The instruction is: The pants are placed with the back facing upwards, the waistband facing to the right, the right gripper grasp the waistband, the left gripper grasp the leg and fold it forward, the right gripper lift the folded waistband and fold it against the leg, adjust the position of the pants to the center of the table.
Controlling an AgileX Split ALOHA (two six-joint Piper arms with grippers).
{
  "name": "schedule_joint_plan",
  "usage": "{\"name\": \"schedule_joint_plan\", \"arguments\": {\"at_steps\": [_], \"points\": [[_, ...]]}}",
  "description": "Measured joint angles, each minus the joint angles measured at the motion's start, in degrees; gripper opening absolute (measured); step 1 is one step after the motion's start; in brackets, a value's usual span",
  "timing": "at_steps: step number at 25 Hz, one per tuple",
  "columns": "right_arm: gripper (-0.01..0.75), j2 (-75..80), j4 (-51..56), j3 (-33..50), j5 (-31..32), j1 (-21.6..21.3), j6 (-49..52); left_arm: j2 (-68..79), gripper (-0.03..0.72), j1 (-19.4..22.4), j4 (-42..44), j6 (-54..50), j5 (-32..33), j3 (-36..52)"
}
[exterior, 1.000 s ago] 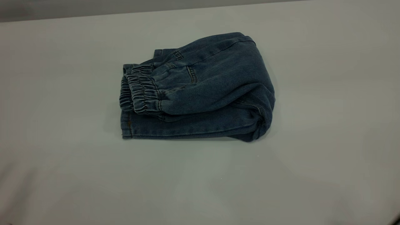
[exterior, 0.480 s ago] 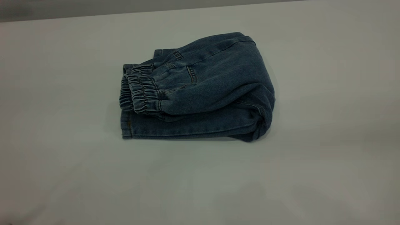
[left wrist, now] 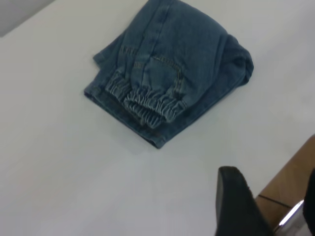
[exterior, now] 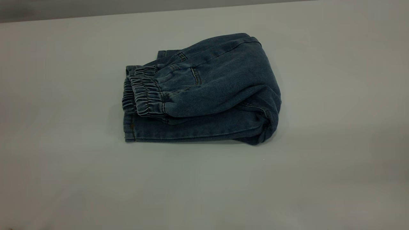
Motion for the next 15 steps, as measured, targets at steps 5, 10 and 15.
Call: {"name": "schedule_joint_plan", "arguments": {"at_steps": [5,10,15], "points": [[0.388,0.0,0.0,-0.1,0.1,0.0,0.0,-4.7,0.327,0.0,-1.2,0.0,0.9,6.8],[0.388,0.0,0.0,-0.1,0.1,0.0,0.0,-12.8,0.327,0.0,-0.7,-2.7,3.1,11.8],[0.388,0.0,0.0,-0.1,0.1,0.0,0.1,-21.7,0.327,0.0,6.0,-12.9,2.0,15.4]]}}
